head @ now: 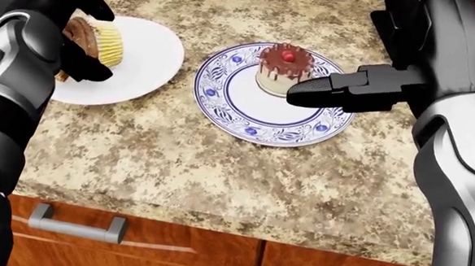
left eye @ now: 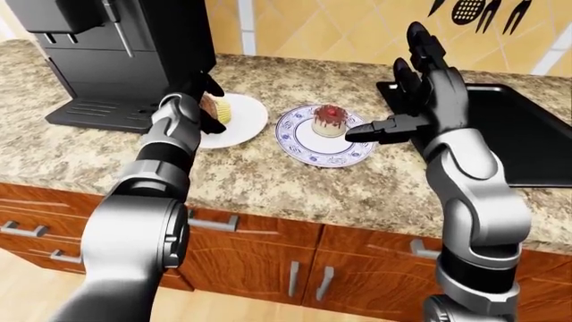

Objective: Move the dessert items from the plate to the tray.

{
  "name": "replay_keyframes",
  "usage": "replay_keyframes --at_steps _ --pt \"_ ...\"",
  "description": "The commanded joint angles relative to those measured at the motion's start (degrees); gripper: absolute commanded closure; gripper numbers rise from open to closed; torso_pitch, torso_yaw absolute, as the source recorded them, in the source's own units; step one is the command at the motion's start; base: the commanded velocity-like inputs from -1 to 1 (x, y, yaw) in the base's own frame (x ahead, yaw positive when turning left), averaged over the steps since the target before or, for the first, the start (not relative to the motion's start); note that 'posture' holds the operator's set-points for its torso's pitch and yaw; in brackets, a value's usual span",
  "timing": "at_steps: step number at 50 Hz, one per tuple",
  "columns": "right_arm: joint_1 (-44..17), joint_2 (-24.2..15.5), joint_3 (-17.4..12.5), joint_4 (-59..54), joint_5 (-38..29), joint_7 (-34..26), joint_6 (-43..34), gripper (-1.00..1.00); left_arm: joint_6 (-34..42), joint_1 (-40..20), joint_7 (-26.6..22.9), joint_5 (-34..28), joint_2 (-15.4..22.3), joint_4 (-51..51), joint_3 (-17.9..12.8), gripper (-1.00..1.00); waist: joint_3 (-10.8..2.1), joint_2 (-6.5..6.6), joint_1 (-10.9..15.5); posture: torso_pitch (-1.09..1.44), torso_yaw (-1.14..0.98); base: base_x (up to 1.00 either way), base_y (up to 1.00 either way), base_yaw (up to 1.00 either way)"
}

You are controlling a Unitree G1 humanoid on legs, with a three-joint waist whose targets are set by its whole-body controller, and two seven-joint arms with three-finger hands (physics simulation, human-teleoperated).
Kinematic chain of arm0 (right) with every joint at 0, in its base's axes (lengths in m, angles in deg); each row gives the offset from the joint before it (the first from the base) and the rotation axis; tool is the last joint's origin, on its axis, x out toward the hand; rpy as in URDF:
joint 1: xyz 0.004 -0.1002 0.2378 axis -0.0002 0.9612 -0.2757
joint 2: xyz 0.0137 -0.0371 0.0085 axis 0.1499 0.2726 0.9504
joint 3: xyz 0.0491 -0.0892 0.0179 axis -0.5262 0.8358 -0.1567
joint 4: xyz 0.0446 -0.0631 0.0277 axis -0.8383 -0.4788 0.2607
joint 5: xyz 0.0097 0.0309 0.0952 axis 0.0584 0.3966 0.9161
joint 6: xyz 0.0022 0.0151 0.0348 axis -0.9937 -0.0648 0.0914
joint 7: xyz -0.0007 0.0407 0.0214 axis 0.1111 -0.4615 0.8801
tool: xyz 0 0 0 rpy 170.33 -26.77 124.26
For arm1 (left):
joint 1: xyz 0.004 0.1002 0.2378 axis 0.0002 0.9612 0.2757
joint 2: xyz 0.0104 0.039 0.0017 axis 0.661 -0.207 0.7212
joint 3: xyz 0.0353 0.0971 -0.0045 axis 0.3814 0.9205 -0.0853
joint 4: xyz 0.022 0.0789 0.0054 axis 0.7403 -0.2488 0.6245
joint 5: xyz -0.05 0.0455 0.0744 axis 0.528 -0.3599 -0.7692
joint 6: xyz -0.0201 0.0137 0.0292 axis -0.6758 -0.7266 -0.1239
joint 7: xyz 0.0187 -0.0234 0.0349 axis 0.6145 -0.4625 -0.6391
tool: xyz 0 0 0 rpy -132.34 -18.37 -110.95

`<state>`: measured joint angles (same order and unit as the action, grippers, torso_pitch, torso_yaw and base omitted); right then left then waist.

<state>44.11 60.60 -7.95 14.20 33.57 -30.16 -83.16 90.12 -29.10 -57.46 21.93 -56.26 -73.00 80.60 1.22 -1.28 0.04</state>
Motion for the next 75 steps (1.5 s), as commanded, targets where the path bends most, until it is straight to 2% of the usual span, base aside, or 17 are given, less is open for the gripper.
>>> replay_keyframes --at_steps 1,5,7,8,13,15,18,21,25,29,35,38,40,45,47,54,75 --pt "-1.5 -0.5 -0.4 1.7 -0.1 0.2 1.8 -1.00 -1.2 -2.7 2.2 -0.5 0.7 2.6 0.1 0.19 -1.81 0.14 0.0 0.00 0.00 0.00 0.00 0.00" --pt "-1.9 -0.6 -0.6 1.8 0.0 0.2 1.4 -1.00 -1.6 -3.4 2.8 -0.4 0.6 2.9 0.0 0.29 -1.83 0.13 0.0 0.00 0.00 0.00 0.00 0.00" --pt "-1.9 -0.6 -0.4 2.3 -0.1 0.4 1.0 -1.00 -1.6 -3.8 3.0 -0.5 0.8 3.1 0.0 0.52 -1.80 0.13 0.0 0.00 0.00 0.00 0.00 0.00" --pt "-2.0 -0.6 -0.3 2.2 -0.2 0.4 0.9 -1.00 -1.6 -4.0 3.1 -0.2 0.8 3.3 -0.2 0.56 -1.78 0.13 0.0 0.00 0.00 0.00 0.00 0.00" --pt "-3.2 -0.9 -0.2 1.9 -0.7 0.8 -0.2 -1.00 -1.9 -4.6 2.5 -0.5 1.0 4.5 0.2 0.66 -1.66 0.15 -0.1 0.00 0.00 0.00 0.00 0.00" --pt "-5.3 -1.7 0.6 -0.5 -2.0 1.0 -1.0 -1.00 -2.1 -5.1 1.6 0.1 1.1 5.5 -0.1 0.75 -1.62 0.20 -0.1 0.00 0.00 0.00 0.00 0.00" --pt "-9.5 -2.4 1.2 -5.2 -3.8 1.1 -2.4 -1.00 -1.9 -5.7 0.2 0.8 1.0 7.5 -0.2 1.00 -1.55 0.28 -0.2 0.00 0.00 0.00 0.00 0.00" --pt "-14.3 -2.8 3.0 -10.9 -6.2 0.1 -4.0 -1.00 -1.7 -5.8 -2.3 1.9 0.7 10.1 -0.3 1.00 -1.43 0.31 -0.2 0.00 0.00 0.00 0.00 0.00" --pt "-23.0 -2.5 4.4 -21.6 -9.4 -0.8 -5.5 -1.00 0.2 -6.9 -5.8 4.3 0.1 13.8 -1.1 1.00 -1.31 0.52 -0.3 0.00 0.00 0.00 0.00 0.00" --pt "-32.6 -3.4 4.8 -38.1 -12.5 -2.5 -2.0 -1.00 3.1 -9.5 -10.0 7.5 -0.7 17.4 -1.8 1.00 -1.15 0.73 -0.3 0.00 0.00 0.00 0.00 0.00" --pt "-46.6 -6.2 4.7 -72.1 -17.7 -1.8 10.9 -1.00 4.6 -12.3 -12.2 11.9 -1.0 18.6 -2.5 1.00 -1.01 0.74 -0.2 0.00 0.00 0.00 0.00 0.00" --pt "-51.1 -6.4 4.7 -83.0 -19.7 -0.6 15.8 -1.00 5.6 -13.9 -12.3 14.8 -1.0 19.3 -3.5 1.00 -1.04 0.87 -0.1 0.00 0.00 0.00 0.00 0.00" --pt "-52.9 -6.4 4.7 -87.1 -20.7 -0.6 17.3 -1.00 5.2 -13.5 -12.8 15.4 -1.4 20.2 -2.8 1.00 -0.98 0.91 -0.1 0.00 0.00 0.00 0.00 0.00" --pt "-53.9 -7.1 6.4 -90.7 -25.1 -3.0 18.1 -1.00 6.6 -12.6 -13.9 17.9 -1.3 24.3 -2.8 1.00 -0.67 0.81 0.0 0.00 0.00 0.00 0.00 0.00" --pt "-53.4 -7.6 7.3 -90.9 -27.3 -5.1 17.8 -1.00 7.2 -13.0 -12.4 18.2 -0.6 23.8 -2.9 1.00 -0.57 0.74 0.1 0.00 0.00 0.00 0.00 0.00" --pt "-51.2 -6.5 6.0 -91.7 -29.8 -7.3 19.5 -1.00 11.1 -10.9 -14.7 18.8 -0.6 31.7 -1.6 1.00 -0.39 0.67 0.0 0.00 0.00 0.00 0.00 0.00" --pt "-48.6 -0.8 4.8 -95.5 -31.1 -7.1 23.9 -1.00 12.4 -10.3 -14.6 17.5 -0.4 33.9 -1.7 1.00 -0.52 0.78 0.0 0.00 0.00 0.00 0.00 0.00"
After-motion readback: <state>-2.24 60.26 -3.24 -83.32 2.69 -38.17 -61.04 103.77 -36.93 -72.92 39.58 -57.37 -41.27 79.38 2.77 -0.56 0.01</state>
